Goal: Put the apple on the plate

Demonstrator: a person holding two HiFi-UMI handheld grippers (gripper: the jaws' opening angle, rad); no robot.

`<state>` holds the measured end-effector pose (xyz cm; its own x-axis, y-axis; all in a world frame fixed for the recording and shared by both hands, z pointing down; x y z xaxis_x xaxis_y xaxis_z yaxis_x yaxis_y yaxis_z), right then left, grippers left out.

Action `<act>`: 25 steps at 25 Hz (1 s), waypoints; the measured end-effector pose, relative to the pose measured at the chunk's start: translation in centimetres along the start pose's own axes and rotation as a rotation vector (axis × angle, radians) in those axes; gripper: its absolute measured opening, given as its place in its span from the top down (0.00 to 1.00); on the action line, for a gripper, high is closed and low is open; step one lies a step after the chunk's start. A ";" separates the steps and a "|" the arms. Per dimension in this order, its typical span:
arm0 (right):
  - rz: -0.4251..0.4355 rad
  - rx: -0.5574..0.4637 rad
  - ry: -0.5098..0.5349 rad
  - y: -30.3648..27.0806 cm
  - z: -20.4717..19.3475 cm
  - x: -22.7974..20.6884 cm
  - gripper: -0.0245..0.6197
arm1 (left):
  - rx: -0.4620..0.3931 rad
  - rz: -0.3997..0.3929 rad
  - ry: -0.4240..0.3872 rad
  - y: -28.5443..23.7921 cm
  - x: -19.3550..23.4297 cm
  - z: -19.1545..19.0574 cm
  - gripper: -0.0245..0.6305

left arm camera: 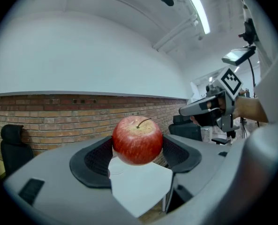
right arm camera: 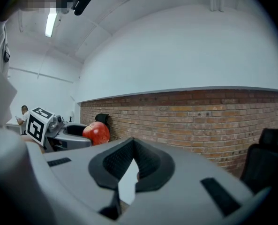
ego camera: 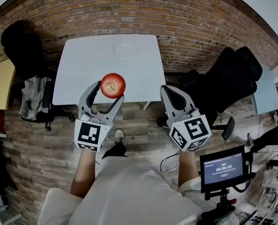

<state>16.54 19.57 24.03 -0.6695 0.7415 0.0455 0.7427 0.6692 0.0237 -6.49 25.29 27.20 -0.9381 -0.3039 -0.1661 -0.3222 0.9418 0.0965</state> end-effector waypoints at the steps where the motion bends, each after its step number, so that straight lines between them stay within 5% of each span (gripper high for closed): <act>1: -0.002 0.005 -0.005 -0.9 -0.1 -0.1 0.95 | 0.003 -0.001 0.004 -0.4 0.7 -0.3 0.44; 25: -0.074 0.077 -0.057 -12.1 -2.9 -4.5 0.95 | 0.046 -0.078 0.030 -10.2 9.8 -4.5 0.44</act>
<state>10.61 7.95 26.39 -0.7236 0.6901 -0.0108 0.6896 0.7223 -0.0516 -12.98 12.08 28.97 -0.9141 -0.3797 -0.1421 -0.3884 0.9207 0.0388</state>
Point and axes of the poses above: the fingertips, and each gripper's own axes: y backward along the fingers, x to its left, z out of its top, the point moved 8 cm from there along y, backward along the fingers, and after that the axes turned 9 degrees about -x, right-handed, at the moved point
